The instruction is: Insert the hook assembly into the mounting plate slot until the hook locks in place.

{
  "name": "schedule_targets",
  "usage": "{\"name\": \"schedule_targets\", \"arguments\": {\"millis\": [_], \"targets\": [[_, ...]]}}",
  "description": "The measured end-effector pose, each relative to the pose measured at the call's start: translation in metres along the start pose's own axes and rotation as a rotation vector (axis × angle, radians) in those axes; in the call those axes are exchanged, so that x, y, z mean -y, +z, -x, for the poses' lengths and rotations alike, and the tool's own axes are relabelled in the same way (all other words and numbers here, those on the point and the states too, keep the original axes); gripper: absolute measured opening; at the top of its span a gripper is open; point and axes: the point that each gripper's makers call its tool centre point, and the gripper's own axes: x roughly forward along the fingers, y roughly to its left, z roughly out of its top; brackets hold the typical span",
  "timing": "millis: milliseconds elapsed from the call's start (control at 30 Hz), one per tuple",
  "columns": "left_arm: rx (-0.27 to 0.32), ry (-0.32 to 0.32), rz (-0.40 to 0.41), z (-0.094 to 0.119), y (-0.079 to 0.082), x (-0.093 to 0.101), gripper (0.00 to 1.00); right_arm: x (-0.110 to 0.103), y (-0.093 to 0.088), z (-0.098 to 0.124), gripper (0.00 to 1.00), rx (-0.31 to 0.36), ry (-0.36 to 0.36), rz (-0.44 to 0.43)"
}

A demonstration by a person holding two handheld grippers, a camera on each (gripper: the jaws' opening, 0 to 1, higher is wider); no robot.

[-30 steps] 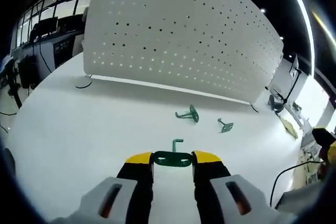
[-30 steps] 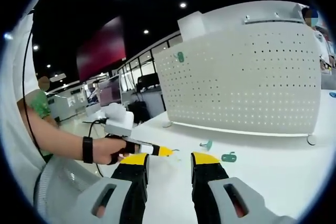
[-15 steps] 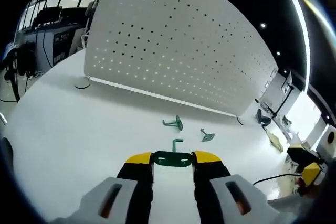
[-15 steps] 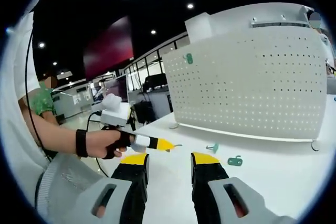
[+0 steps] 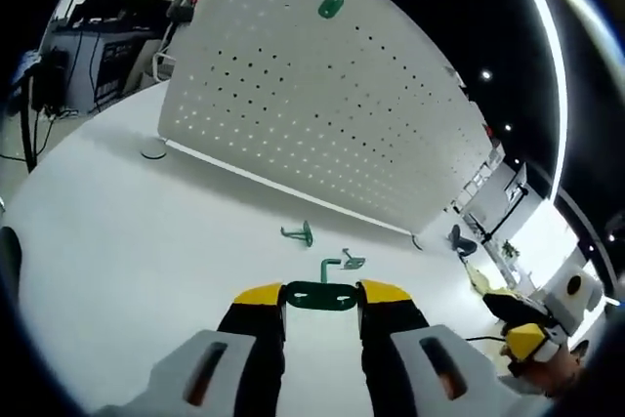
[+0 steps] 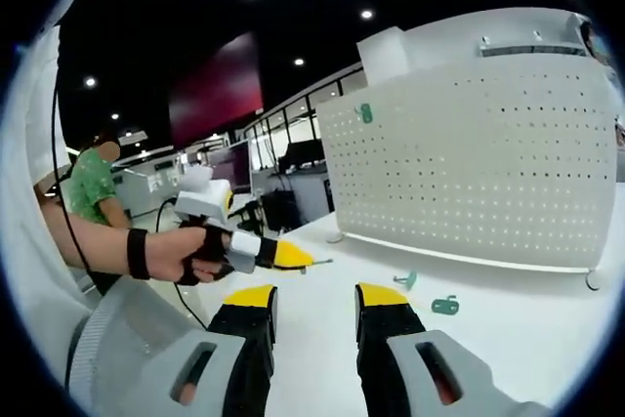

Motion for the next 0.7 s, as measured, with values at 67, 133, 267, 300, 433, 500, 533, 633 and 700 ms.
{"name": "schedule_targets", "arguments": {"millis": [67,133,267,300,433,500,533,633,700], "targets": [[0.004,-0.017,0.008,0.004,0.001,0.003,0.29,-0.002,0.0,-0.001,0.32,0.001,0.013,0.002],[0.001,-0.047,0.034,0.007,0.001,0.01,0.29,-0.004,-0.001,-0.003,0.32,0.0,0.028,0.008],[-0.019,-0.079,0.066,0.012,0.0,0.017,0.29,-0.005,-0.002,-0.005,0.32,-0.005,0.043,0.013],[-0.024,-0.082,0.065,0.013,0.0,0.018,0.29,-0.006,-0.002,-0.005,0.32,-0.006,0.046,0.014],[-0.068,-0.134,0.082,0.018,-0.006,0.031,0.29,-0.006,-0.002,-0.004,0.32,-0.007,0.055,0.018],[-0.082,-0.153,0.095,0.019,-0.008,0.036,0.29,-0.007,-0.003,-0.004,0.32,-0.009,0.06,0.021],[-0.088,-0.165,0.106,0.02,-0.008,0.04,0.29,-0.006,-0.003,-0.004,0.32,-0.012,0.062,0.025],[-0.098,-0.196,0.127,0.022,-0.009,0.047,0.29,-0.005,-0.002,-0.004,0.32,-0.016,0.068,0.032],[-0.11,-0.203,0.119,0.022,-0.01,0.05,0.29,-0.004,-0.002,-0.003,0.32,-0.017,0.071,0.039]]}}
